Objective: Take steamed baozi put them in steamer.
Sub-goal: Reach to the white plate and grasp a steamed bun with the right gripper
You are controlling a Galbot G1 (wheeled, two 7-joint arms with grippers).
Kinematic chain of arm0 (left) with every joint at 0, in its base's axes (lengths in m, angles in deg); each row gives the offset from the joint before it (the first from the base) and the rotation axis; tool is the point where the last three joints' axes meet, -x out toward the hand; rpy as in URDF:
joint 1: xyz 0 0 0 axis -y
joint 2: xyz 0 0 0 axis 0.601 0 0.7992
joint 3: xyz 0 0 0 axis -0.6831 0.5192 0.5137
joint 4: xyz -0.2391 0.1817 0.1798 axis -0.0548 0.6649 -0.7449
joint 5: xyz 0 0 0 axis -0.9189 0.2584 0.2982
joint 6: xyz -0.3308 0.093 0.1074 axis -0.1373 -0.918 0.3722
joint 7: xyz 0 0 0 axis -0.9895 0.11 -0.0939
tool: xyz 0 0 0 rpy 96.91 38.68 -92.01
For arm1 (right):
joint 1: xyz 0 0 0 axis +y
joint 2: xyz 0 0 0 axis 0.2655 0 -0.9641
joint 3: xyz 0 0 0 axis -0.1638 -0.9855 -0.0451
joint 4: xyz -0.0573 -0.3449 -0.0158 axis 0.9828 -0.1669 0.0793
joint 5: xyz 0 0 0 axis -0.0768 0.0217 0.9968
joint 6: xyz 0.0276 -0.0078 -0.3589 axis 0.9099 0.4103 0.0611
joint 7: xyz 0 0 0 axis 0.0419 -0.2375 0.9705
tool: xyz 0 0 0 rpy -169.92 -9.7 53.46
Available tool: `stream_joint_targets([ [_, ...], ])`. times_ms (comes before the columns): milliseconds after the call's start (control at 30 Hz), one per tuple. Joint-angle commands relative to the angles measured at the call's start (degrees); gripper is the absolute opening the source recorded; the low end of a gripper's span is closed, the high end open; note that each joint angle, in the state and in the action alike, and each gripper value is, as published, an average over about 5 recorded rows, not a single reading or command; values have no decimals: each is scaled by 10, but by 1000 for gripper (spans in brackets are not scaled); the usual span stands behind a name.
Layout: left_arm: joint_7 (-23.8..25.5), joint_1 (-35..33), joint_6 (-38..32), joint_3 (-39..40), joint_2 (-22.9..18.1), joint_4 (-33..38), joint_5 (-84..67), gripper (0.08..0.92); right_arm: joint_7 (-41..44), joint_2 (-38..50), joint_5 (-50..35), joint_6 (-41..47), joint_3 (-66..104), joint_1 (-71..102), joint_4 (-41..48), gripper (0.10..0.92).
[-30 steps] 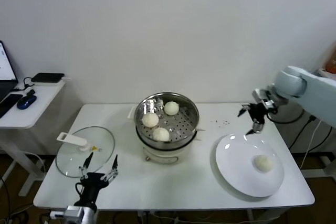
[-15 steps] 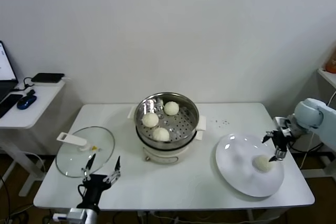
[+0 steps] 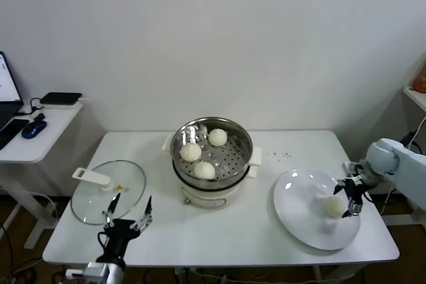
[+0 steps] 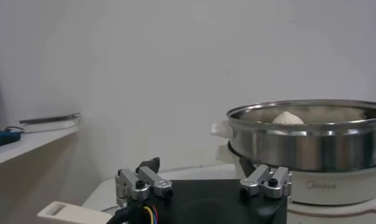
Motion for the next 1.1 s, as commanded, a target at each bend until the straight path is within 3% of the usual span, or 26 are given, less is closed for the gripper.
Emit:
stream_joint_targets([
  [33,1,4,1,1,1,-3,1,823,1,-22,12,-2,18,24,24,823],
  [600,0,9,2,1,-1,-10,0,823,4,-35,28,-5,19,25,36,822],
  [867,0,7,0,2,-1,-11,0,823,3,-39,26,-6,20,23,39,707],
  [1100,0,8,0,1,0,-11,-1,823,4,-32,8,-5,12,5,27,696],
])
